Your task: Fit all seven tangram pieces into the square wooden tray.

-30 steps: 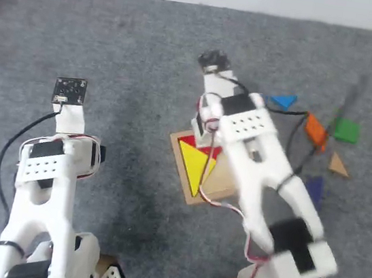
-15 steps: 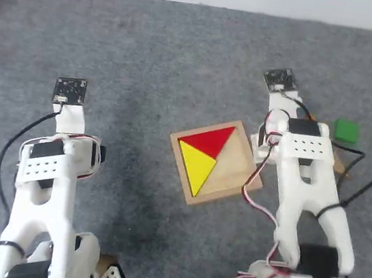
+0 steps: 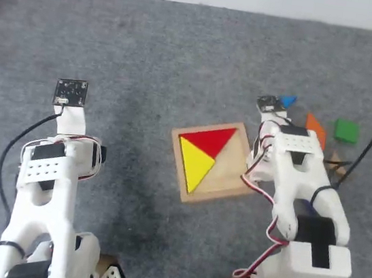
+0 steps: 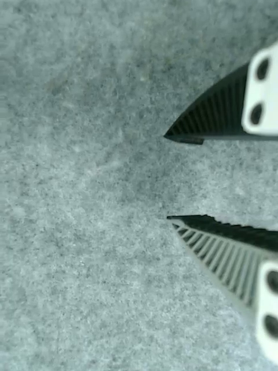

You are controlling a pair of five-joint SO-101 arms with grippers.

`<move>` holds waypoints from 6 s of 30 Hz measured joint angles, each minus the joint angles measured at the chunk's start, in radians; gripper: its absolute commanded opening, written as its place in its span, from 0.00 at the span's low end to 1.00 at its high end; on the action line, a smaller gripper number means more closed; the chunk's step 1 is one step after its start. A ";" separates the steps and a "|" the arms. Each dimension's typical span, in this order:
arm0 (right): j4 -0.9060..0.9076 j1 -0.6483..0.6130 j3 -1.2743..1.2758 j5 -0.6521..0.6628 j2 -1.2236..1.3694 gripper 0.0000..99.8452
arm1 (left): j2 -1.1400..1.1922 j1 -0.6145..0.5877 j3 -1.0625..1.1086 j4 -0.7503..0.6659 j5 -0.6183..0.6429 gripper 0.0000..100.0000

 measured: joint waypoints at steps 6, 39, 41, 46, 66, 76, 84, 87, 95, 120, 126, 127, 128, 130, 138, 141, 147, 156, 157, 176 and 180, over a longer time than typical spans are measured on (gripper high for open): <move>0.011 -0.064 0.097 0.000 -0.118 0.25 | 0.000 0.000 0.000 0.000 0.000 0.20; -0.055 -0.296 0.003 -0.032 -0.037 0.25 | 0.000 0.000 0.002 0.000 0.000 0.20; -0.055 -0.296 -0.018 -0.032 -0.037 0.25 | 0.000 0.000 0.002 0.000 0.000 0.20; -0.058 -0.308 -0.055 -0.041 -0.037 0.25 | 0.000 0.000 0.002 0.000 0.000 0.20; -0.072 -0.459 -0.071 -0.075 -0.037 0.25 | 0.000 0.000 0.002 0.000 0.000 0.20; -0.092 -0.459 -0.071 -0.075 -0.037 0.25 | 0.000 0.000 0.002 0.000 0.000 0.20; 0.023 -0.448 -0.071 -0.075 -0.034 0.25 | 0.000 0.000 0.002 0.000 0.000 0.20; -0.008 -0.448 -0.071 -0.075 0.009 0.25 | 0.000 0.000 0.002 0.000 0.000 0.20; -0.017 -0.427 -0.242 -0.078 0.190 0.25 | 0.000 0.000 0.002 0.000 0.000 0.20; 0.196 0.048 -0.233 0.089 -0.350 0.25 | 0.000 0.000 0.002 0.000 0.000 0.20; 0.207 0.339 -0.313 0.376 -0.212 0.31 | 0.000 0.000 0.002 0.000 0.000 0.20; 0.195 0.350 -0.339 0.408 -0.169 0.31 | 0.000 0.000 0.002 0.000 0.000 0.20; 0.183 0.351 -0.364 0.428 -0.126 0.31 | 0.000 0.000 0.002 0.000 0.000 0.20; 0.153 0.344 -0.428 0.453 -0.031 0.31 | 0.000 0.000 0.002 0.000 0.000 0.20; 0.118 0.265 -0.746 0.509 0.371 0.31 | 0.000 0.000 0.009 0.000 0.000 0.20; 0.118 0.270 -0.867 0.520 0.522 0.31 | 0.000 0.000 0.009 0.000 0.002 0.20; 0.155 0.269 -1.080 0.555 0.733 0.28 | 0.000 0.000 0.009 0.000 -0.002 0.20; 0.284 0.282 -1.249 0.562 0.830 0.03 | 0.000 0.000 0.009 0.000 -0.003 0.20; 0.295 0.282 -1.255 0.562 0.833 0.03 | 0.000 0.000 0.009 0.000 -0.003 0.20; 0.709 0.101 -1.768 -0.120 0.855 0.01 | 0.000 0.000 0.009 0.000 -0.003 0.20; 0.710 0.018 -1.642 -0.163 0.767 0.01 | 0.000 0.012 0.011 0.000 0.003 0.20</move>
